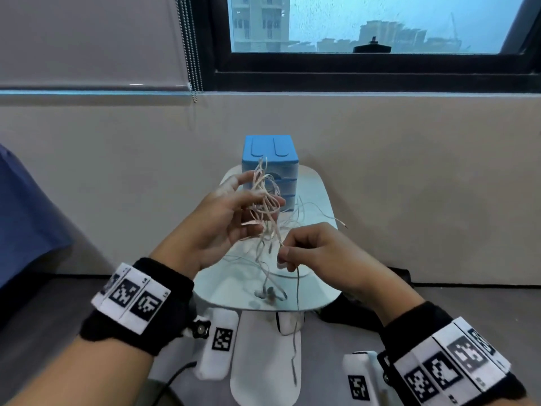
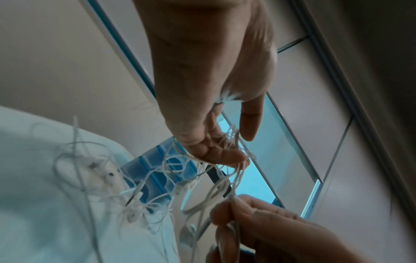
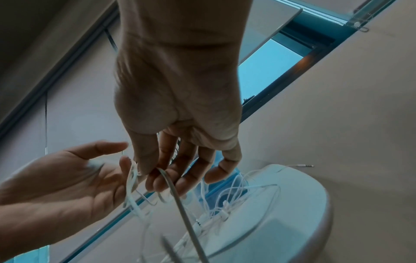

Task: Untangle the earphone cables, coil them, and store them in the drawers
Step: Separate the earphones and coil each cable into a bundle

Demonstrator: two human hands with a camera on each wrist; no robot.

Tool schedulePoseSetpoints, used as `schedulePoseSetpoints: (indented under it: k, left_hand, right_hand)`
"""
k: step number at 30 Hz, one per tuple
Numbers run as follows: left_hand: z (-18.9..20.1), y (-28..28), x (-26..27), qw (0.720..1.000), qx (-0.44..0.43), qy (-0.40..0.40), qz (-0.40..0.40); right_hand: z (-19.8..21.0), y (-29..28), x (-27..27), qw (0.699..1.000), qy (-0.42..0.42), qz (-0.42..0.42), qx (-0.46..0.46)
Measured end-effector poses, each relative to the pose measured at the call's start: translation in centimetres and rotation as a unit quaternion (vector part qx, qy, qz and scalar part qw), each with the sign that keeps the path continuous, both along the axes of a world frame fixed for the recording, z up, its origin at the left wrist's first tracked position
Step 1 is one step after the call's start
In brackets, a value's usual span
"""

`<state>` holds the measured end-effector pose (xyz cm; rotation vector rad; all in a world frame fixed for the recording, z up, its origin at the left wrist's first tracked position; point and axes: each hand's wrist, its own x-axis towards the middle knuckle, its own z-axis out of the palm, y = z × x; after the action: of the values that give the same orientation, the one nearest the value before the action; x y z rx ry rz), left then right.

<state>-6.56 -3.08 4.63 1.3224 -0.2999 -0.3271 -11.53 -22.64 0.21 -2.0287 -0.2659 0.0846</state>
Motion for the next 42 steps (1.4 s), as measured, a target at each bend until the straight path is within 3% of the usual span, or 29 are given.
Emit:
schedulePoseSetpoints:
  k: [6,11,20,27,31,33,42]
  left_hand:
    - [-4.2,0.4,-1.4,0.998,-0.054,-0.006,-0.012]
    - [-6.4,0.8,-2.7,0.999,-0.034,-0.013,0.012]
    - [-8.7,0.9,-3.7,0.995,0.029,-0.062,0.076]
    - [-9.0,-0.1,-3.8,0.992,0.059,-0.076,0.078]
    - [-8.9,-0.6,-4.4,0.993,0.056,-0.083,0.068]
    - [-9.0,-0.6,-4.5,0.993,0.055,-0.084,0.061]
    - [-8.7,-0.8,-5.0,0.994,0.061,-0.069,0.054]
  right_hand:
    - [-2.1,0.8,-0.2,0.999,-0.018,-0.037,-0.001]
    - [-4.3,1.7,-0.4,0.997,-0.025,-0.071,0.001]
    - [-4.3,2.0,-1.8,0.989,-0.032,-0.055,-0.134]
    - [-1.2,1.4,-2.5,0.958,-0.152,-0.205,-0.132]
    - [0.1,1.9,-3.0,0.972,-0.178,-0.144,-0.058]
    - [-0.2,2.2,-3.1,0.977,-0.172,-0.107,-0.068]
    - [-1.8,2.7,-2.8,0.969,-0.155,-0.165,-0.097]
